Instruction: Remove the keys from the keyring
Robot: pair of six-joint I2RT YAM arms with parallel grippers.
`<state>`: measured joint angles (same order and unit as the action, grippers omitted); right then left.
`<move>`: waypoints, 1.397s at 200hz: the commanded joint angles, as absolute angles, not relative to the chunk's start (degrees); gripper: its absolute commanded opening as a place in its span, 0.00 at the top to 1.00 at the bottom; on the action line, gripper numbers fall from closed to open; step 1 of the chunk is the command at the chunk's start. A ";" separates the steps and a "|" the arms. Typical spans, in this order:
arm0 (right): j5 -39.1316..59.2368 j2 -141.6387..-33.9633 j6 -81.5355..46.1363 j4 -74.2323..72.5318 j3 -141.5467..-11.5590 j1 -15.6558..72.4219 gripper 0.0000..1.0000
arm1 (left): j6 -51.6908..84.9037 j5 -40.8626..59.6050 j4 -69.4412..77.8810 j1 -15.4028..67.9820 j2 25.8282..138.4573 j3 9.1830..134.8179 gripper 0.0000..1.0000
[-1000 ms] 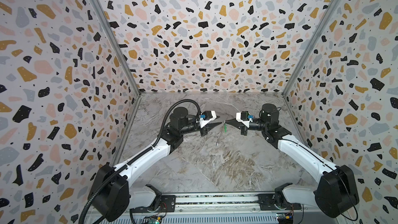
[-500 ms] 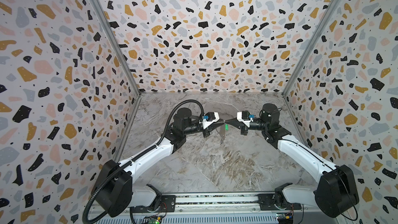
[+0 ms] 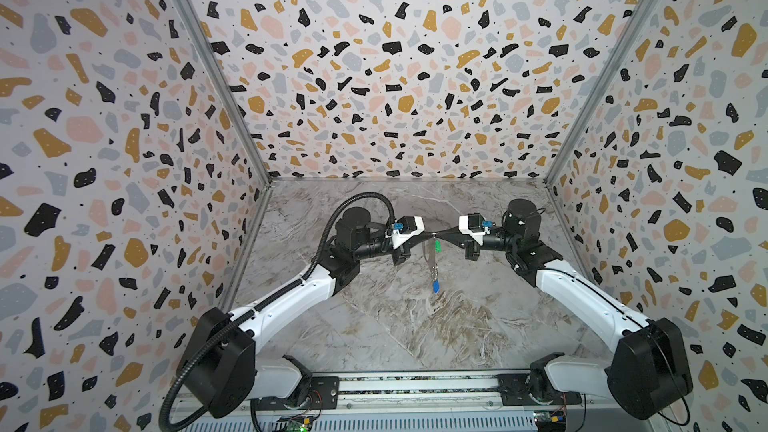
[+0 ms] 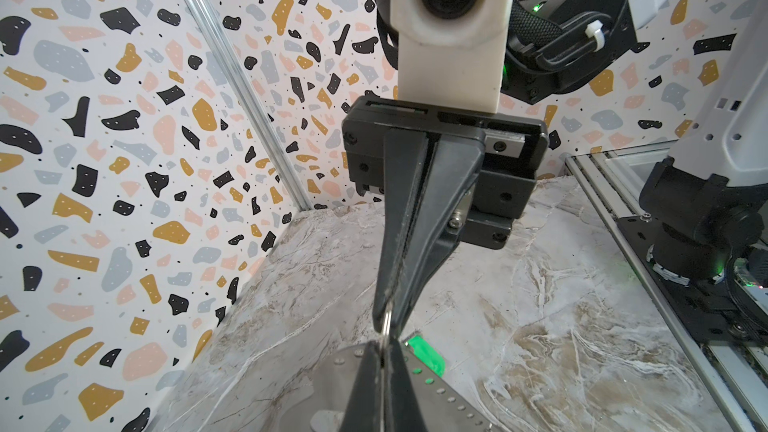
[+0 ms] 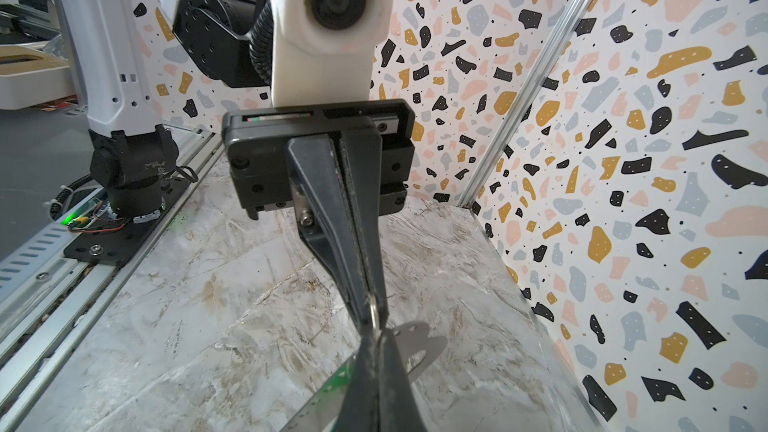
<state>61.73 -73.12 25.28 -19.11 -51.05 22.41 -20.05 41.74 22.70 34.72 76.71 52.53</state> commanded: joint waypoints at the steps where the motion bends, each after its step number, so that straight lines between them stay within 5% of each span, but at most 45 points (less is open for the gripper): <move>1: 61.26 -72.81 24.98 -19.25 -51.33 22.30 0.92 | -21.12 43.34 23.58 35.51 76.68 55.45 1.00; 13: 59.77 -72.37 26.87 -17.44 -51.56 22.11 0.80 | -21.72 42.94 21.75 35.51 76.62 56.17 1.00; 47: 47.59 -67.92 35.76 -11.13 -51.08 21.02 0.68 | -26.71 39.35 6.22 35.51 78.16 62.70 1.00; 90: 42.23 -65.74 42.86 -3.29 -52.24 21.02 0.68 | -30.35 34.75 -7.01 35.68 80.38 69.57 1.00; 161: 48.17 -67.82 41.40 -2.60 -54.34 21.89 0.73 | -34.63 30.32 -18.51 37.34 84.00 77.22 1.00; 279: 53.95 -72.07 39.04 -2.17 -55.72 22.84 0.81 | -38.11 29.63 -20.99 38.57 84.66 78.58 1.00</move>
<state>52.38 -71.64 40.77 -2.11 -53.63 22.41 -36.71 29.39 -21.63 38.11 84.68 76.03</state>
